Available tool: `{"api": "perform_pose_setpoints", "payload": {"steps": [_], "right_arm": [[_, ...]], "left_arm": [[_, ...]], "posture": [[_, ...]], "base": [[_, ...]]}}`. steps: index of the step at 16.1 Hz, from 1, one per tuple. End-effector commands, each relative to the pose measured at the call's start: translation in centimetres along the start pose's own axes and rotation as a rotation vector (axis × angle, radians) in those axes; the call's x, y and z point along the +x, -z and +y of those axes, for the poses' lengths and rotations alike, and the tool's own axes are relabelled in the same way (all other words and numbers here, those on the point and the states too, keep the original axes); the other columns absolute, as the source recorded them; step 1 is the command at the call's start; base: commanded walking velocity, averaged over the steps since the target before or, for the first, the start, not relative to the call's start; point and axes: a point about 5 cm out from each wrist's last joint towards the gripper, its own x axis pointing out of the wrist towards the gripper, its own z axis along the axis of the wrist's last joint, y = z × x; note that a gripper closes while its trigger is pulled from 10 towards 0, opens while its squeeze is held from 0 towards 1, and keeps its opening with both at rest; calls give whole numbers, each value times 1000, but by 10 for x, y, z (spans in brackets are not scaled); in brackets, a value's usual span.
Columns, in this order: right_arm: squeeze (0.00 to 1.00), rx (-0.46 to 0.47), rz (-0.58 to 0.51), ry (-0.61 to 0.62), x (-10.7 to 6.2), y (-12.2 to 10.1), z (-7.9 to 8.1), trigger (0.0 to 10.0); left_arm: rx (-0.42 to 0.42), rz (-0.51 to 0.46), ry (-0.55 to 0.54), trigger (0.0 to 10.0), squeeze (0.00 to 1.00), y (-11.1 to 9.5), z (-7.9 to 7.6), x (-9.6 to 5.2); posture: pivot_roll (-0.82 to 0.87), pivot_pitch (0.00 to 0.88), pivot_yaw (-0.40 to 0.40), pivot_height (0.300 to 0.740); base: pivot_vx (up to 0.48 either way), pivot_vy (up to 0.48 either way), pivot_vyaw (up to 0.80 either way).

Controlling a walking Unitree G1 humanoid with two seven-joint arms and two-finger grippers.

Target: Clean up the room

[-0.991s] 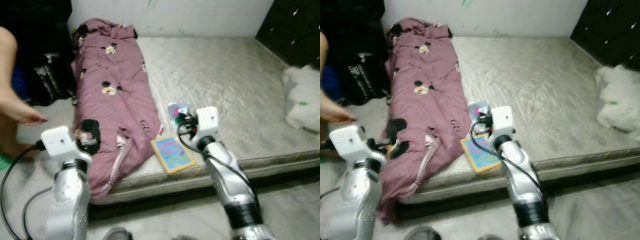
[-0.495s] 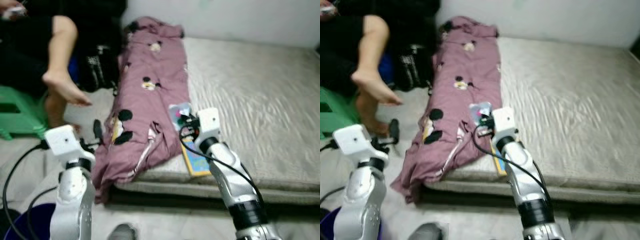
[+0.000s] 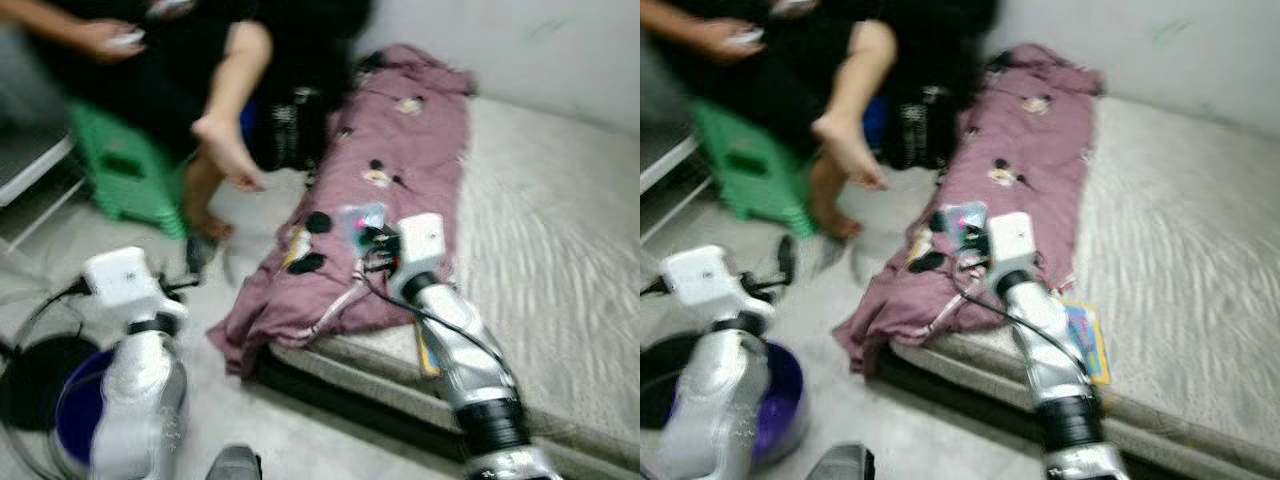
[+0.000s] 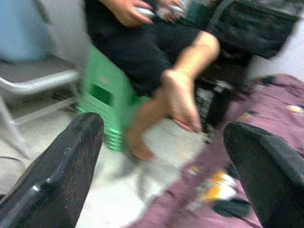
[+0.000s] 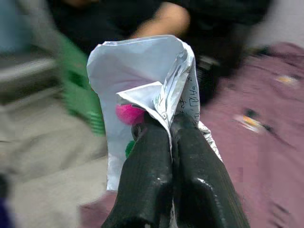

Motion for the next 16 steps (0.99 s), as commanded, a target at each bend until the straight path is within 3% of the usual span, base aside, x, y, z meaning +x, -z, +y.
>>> {"api": "perform_pose_setpoints", "payload": {"steps": [1, 16], "right_arm": [[0, -23, 1, 21, -2, -1, -9, 10000], [0, -25, -11, -21, -2, -1, -3, 10000]], "left_arm": [[-11, 2, 10, 10000, 0, 0, -7, -1], [7, 21, 59, 10000, 0, -1, -9, -13]], "posture": [[107, 0, -72, 740], [113, 0, -65, 740]], "base": [[0, 0, 800], [0, 0, 800]]}}
